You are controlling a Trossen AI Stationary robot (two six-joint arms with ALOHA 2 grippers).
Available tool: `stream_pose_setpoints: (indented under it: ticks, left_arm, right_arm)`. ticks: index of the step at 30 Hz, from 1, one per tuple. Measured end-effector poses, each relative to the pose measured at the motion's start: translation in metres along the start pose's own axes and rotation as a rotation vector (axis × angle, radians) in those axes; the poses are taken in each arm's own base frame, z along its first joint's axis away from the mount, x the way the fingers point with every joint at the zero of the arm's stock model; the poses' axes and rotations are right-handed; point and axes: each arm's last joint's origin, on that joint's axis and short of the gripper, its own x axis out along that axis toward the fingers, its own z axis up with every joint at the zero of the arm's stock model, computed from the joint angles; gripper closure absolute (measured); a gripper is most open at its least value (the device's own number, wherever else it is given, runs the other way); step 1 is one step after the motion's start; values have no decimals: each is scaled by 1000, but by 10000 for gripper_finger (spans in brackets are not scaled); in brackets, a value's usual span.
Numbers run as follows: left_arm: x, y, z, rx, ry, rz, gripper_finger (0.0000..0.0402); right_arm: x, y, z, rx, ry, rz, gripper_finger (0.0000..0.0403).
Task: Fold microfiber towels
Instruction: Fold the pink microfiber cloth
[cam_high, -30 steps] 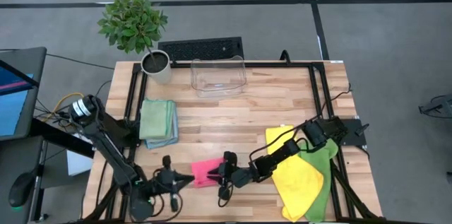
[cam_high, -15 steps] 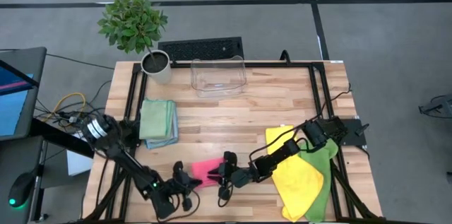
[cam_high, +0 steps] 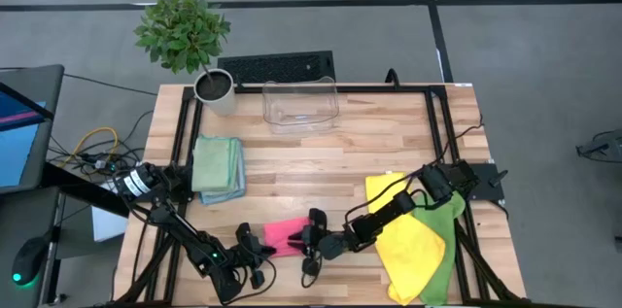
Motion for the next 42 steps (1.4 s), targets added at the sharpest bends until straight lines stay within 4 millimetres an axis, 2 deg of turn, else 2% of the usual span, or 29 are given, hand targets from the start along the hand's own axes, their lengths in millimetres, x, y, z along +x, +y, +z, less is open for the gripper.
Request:
stream_pose_setpoints:
  ticks: [6,10,14,20,22,28,30,32,35,42]
  left_arm:
    - [0,0,0,0,-5,-4,384]
    - [0,-1,1,10,-21,-2,384]
    - [1,0,1,7,-30,2,384]
    - [1,-1,6,-7,-41,2,384]
    - [-4,-4,14,-24,-43,-21,384]
    - [-32,-13,45,-1,-51,-113,384]
    - [-40,-15,54,16,-104,-109,384]
    - [-44,-11,55,48,-202,-45,384]
    - [-33,2,50,68,-251,54,384]
    - [3,31,23,21,-150,138,384]
  right_arm:
    - [-7,10,33,-95,-146,-36,305]
    - [6,-7,25,-90,-131,-55,305]
    - [17,-15,28,-71,-147,-27,305]
    - [33,-20,8,-51,-103,-9,305]
    - [35,-22,0,-35,-95,-13,305]
    - [35,-23,-2,-25,-62,-23,305]
    - [34,-23,-1,-26,-61,-22,305]
    - [34,-23,-1,-26,-61,-22,305]
    - [34,-23,-1,-27,-60,-22,305]
    - [34,-23,-3,-26,-51,-24,305]
